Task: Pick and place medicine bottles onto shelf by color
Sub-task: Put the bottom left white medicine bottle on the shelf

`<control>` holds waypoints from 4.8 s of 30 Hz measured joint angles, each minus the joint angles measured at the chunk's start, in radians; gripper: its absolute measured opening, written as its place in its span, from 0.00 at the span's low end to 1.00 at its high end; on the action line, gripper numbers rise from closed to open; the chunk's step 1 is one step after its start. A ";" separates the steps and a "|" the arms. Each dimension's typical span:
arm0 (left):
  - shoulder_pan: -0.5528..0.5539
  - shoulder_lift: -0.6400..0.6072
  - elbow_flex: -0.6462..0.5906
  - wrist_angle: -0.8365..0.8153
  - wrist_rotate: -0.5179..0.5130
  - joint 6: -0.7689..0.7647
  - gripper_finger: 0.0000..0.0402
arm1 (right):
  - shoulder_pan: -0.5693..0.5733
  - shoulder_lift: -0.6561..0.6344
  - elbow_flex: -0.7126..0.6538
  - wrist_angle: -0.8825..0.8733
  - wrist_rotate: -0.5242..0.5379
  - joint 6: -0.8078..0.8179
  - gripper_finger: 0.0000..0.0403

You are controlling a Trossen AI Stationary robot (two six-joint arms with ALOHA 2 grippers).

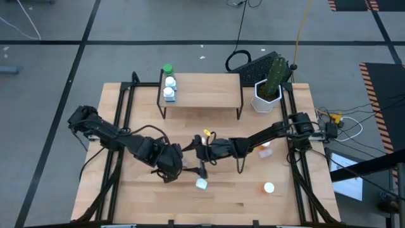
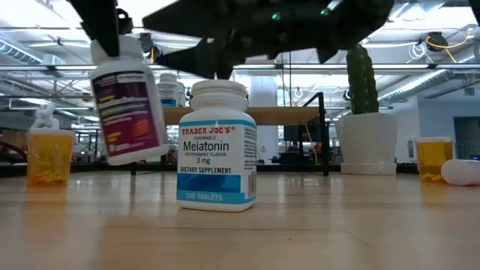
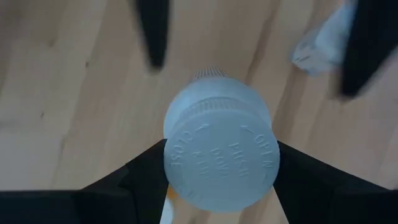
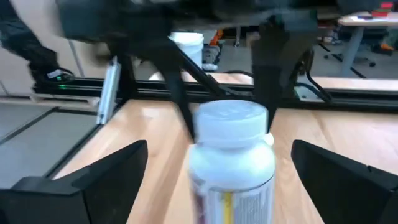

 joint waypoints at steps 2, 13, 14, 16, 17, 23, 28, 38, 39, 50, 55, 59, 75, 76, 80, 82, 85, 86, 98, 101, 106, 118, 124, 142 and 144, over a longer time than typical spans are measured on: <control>0.008 0.000 0.000 0.017 0.000 0.032 0.61 | -0.005 0.020 0.018 -0.006 -0.001 0.009 0.95; 0.032 0.001 0.000 0.066 -0.006 0.126 0.61 | -0.017 0.103 0.081 -0.064 -0.007 0.017 0.94; 0.033 0.001 0.000 0.075 -0.008 0.132 0.61 | -0.019 0.110 0.088 -0.072 -0.010 0.017 0.94; 0.033 0.001 0.000 0.091 -0.008 0.143 0.61 | -0.021 0.122 0.105 -0.070 -0.029 0.018 0.94; 0.033 0.001 0.000 0.091 -0.008 0.145 0.61 | -0.021 0.121 0.107 -0.073 -0.028 0.018 0.94; 0.033 0.001 0.000 0.083 -0.007 0.150 0.61 | -0.020 0.121 0.107 -0.094 -0.028 0.014 0.87; 0.034 0.000 0.000 0.084 -0.007 0.141 0.62 | -0.025 0.121 0.107 -0.103 -0.028 0.010 0.71; 0.048 -0.146 0.112 -0.052 -0.188 0.114 0.77 | -0.124 -0.041 0.103 -0.124 -0.007 -0.169 0.71; 0.046 -0.171 0.124 -0.064 -0.226 0.121 0.78 | -0.148 -0.066 0.103 -0.124 -0.009 -0.189 0.71; 0.097 -0.444 0.142 -0.050 -0.556 0.333 0.79 | -0.521 -0.141 0.172 -0.129 -0.100 -0.241 0.71; 0.152 -0.490 0.141 -0.025 -0.565 0.428 0.74 | -0.646 -0.034 0.293 -0.133 -0.220 -0.173 0.71; 0.184 -0.491 0.140 -0.018 -0.567 0.467 0.71 | -0.717 0.066 0.396 -0.161 -0.310 -0.099 0.71; 0.232 -0.482 0.140 -0.007 -0.564 0.476 0.70 | -0.753 0.212 0.549 -0.245 -0.395 -0.094 0.72; 0.232 -0.483 0.140 -0.006 -0.564 0.479 0.70 | -0.753 0.212 0.549 -0.243 -0.395 -0.096 0.73; 0.235 -0.475 0.140 -0.005 -0.563 0.487 0.70 | -0.754 0.206 0.549 -0.246 -0.394 -0.103 0.80; 0.240 -0.468 0.140 -0.006 -0.560 0.484 0.70 | -0.754 0.206 0.549 -0.244 -0.393 -0.103 0.84; 0.242 -0.457 0.140 -0.008 -0.546 0.480 0.70 | -0.758 0.203 0.548 -0.245 -0.393 -0.098 0.88; 0.243 -0.452 0.140 -0.009 -0.545 0.479 0.70 | -0.759 0.201 0.548 -0.243 -0.393 -0.097 0.88; 0.244 -0.430 0.139 -0.050 -0.538 0.428 0.70 | -0.728 0.049 0.547 -0.408 -0.393 -0.169 0.88; 0.230 -0.436 0.096 -0.041 -0.611 0.374 0.70 | -0.669 -0.031 0.548 -0.583 -0.379 -0.293 0.88; 0.185 -0.436 -0.070 0.016 -0.699 0.317 0.70 | -0.545 -0.149 0.547 -0.910 -0.271 -0.457 0.88; 0.163 -0.437 -0.366 0.384 -0.693 0.398 0.70 | -0.377 -0.449 0.124 -0.669 -0.021 -0.449 0.88; 0.154 -0.437 -0.416 0.397 -0.631 0.337 0.70 | -0.356 -0.533 -0.095 -0.603 -0.024 -0.362 0.88; 0.121 -0.437 -0.591 0.660 -0.426 0.168 0.70 | -0.201 -0.446 -0.243 -0.360 -0.023 -0.095 0.88; 0.121 -0.437 -0.604 0.686 -0.424 0.167 0.70 | -0.192 -0.446 -0.243 -0.356 -0.021 -0.097 0.88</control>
